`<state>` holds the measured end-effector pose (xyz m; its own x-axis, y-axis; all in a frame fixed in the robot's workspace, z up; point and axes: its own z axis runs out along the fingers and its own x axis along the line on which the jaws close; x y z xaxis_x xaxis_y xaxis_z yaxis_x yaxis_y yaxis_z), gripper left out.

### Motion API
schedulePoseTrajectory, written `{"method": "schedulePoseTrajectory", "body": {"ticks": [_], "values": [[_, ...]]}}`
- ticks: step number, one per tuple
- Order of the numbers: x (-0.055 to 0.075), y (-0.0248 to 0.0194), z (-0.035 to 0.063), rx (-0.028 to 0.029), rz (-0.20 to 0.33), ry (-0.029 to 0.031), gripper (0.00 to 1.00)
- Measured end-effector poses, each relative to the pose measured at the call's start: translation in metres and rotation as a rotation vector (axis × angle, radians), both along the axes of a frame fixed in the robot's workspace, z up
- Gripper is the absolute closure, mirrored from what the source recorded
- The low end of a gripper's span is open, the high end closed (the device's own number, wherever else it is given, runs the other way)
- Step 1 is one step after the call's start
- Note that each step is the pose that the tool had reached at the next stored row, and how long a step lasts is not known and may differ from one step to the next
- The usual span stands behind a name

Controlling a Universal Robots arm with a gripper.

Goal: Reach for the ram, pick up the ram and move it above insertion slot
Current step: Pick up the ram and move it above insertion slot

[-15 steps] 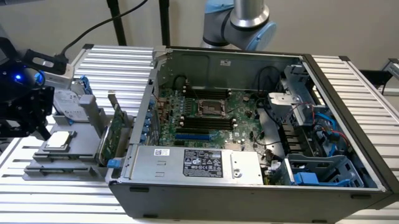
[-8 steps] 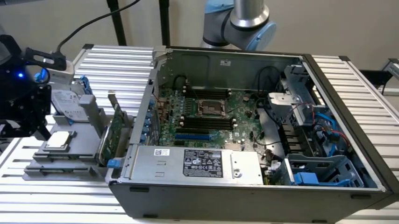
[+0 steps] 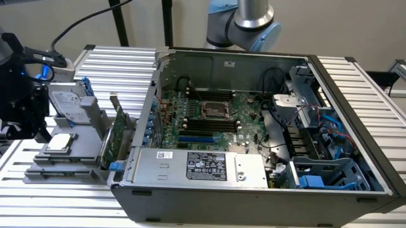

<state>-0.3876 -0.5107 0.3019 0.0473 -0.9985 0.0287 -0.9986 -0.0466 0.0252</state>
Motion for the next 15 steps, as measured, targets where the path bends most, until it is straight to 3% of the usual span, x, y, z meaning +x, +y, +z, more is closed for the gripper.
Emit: {"method": "schedulePoseTrajectory", "body": {"ticks": [2, 3, 6, 9, 12, 13, 15], "values": [[-0.0004, -0.0012, -0.0001, 0.0097, 0.002, -0.0001, 0.89], [-0.0004, -0.0014, 0.0, 0.011, 0.002, -0.0001, 0.89], [-0.0004, -0.0014, 0.0, 0.0111, 0.002, 0.0, 0.88], [-0.0004, -0.0015, -0.0001, 0.0112, 0.002, 0.0, 0.7], [-0.0004, -0.0016, -0.0006, 0.0108, 0.002, -0.0001, 0.64], [-0.0004, -0.0017, -0.0017, 0.0108, 0.002, -0.0002, 0.58], [-0.0003, -0.0023, -0.0051, 0.0106, 0.002, -0.0001, 0.58]]}}
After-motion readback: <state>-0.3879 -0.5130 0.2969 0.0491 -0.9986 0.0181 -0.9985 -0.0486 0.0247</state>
